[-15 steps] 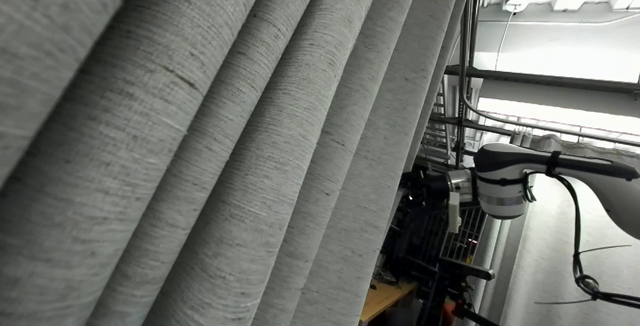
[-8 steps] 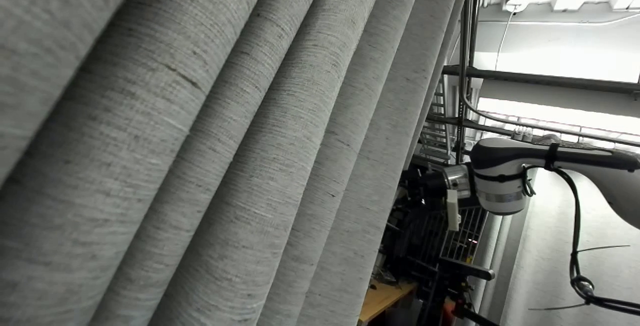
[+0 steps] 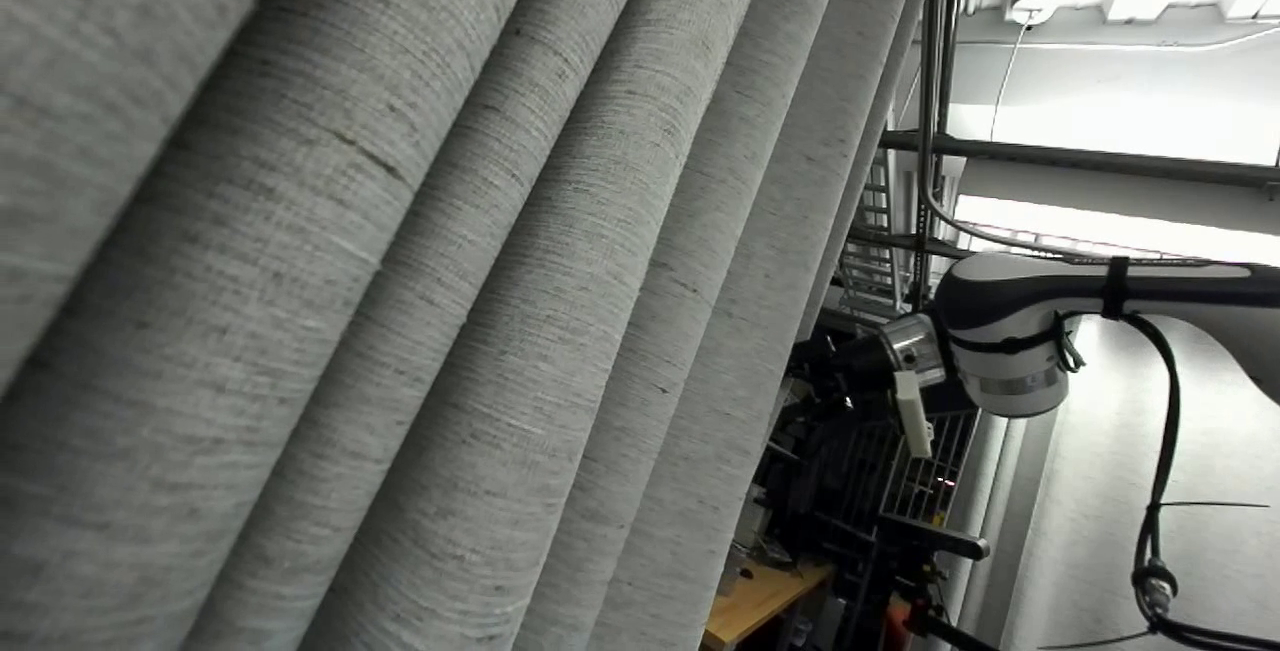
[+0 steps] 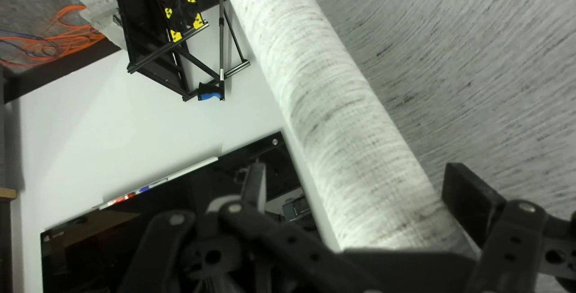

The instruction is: Slide the curtain to close

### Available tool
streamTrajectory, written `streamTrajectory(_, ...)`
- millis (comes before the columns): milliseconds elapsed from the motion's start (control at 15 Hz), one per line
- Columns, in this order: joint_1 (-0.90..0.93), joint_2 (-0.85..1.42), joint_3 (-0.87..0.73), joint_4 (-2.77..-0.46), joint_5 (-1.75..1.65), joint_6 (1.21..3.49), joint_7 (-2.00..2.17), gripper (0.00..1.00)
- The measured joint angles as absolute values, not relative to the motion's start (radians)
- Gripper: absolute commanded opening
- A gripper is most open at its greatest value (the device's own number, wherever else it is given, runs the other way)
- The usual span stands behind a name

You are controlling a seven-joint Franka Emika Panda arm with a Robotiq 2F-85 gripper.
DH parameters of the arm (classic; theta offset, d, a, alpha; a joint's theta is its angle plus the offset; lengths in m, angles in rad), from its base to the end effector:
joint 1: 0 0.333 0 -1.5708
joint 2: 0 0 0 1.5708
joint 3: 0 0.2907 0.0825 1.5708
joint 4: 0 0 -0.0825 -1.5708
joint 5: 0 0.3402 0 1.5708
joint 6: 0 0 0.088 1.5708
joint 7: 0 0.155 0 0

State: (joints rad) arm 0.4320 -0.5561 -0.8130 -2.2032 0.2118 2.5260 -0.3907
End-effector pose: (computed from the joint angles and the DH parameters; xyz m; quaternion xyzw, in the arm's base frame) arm 0.4323 -0.2286 0.5616 -0.8993 0.0860 -0.4058 0.1386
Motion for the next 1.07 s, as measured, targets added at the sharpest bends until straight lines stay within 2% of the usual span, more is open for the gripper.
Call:
streamTrajectory(533,0.104,-0.591,-0.484,-2.36,0.212,2.472,-0.363,1.0)
streamTrajectory(1067,0.021,-0.726,-0.353,-2.505,0.212,2.468,-0.363,1.0)
